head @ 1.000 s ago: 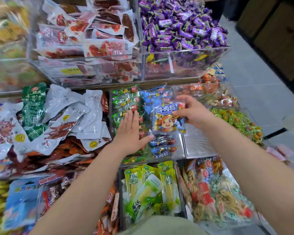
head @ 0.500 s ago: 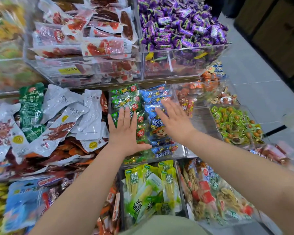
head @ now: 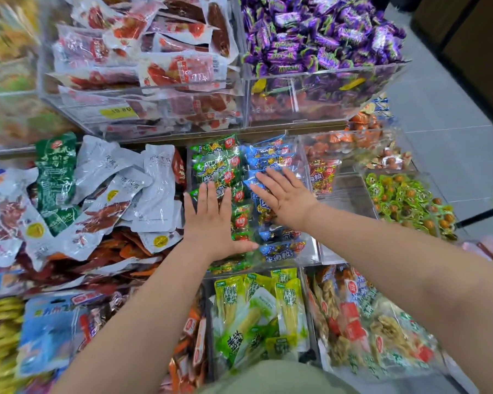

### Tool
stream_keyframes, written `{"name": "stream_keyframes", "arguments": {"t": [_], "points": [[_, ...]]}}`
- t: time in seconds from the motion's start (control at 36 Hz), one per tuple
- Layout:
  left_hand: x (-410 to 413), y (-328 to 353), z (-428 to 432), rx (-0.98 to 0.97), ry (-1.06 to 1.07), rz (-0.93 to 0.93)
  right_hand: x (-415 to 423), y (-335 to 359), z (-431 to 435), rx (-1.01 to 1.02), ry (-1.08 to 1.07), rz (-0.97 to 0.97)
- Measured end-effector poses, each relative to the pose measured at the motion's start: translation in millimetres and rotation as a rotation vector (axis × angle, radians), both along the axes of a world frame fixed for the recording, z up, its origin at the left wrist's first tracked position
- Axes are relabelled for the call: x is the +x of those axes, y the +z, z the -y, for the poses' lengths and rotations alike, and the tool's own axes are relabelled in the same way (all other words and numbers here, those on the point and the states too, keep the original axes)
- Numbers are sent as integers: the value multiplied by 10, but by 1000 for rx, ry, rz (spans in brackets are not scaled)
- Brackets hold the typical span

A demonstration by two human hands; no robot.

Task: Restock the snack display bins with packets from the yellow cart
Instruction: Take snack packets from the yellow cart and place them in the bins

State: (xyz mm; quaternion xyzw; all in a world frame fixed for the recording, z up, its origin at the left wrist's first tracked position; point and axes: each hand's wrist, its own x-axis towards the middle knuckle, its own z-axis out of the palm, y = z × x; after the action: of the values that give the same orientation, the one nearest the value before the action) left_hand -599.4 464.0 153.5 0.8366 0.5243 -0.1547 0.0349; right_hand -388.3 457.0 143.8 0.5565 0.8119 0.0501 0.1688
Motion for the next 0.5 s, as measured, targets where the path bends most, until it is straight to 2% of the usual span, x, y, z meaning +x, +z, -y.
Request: {"name": "stream_keyframes", "arguments": {"t": [0.17, 0.25, 0.36, 0.42, 0.5], "points": [[3, -17, -15, 19, 24, 0, 7, 63, 7, -112, -21, -98], [-8, -11, -9, 12, 43, 18, -31, 149, 58, -127, -52, -276], [-19, 67, 2, -20, 21, 33, -43, 248, 299, 30, -119, -567], [-29, 121, 35, -26, 20, 123, -51, 283, 464, 140, -148, -700], [29, 244, 178, 71, 2, 447, -85, 312, 746, 221, -269, -937]]}}
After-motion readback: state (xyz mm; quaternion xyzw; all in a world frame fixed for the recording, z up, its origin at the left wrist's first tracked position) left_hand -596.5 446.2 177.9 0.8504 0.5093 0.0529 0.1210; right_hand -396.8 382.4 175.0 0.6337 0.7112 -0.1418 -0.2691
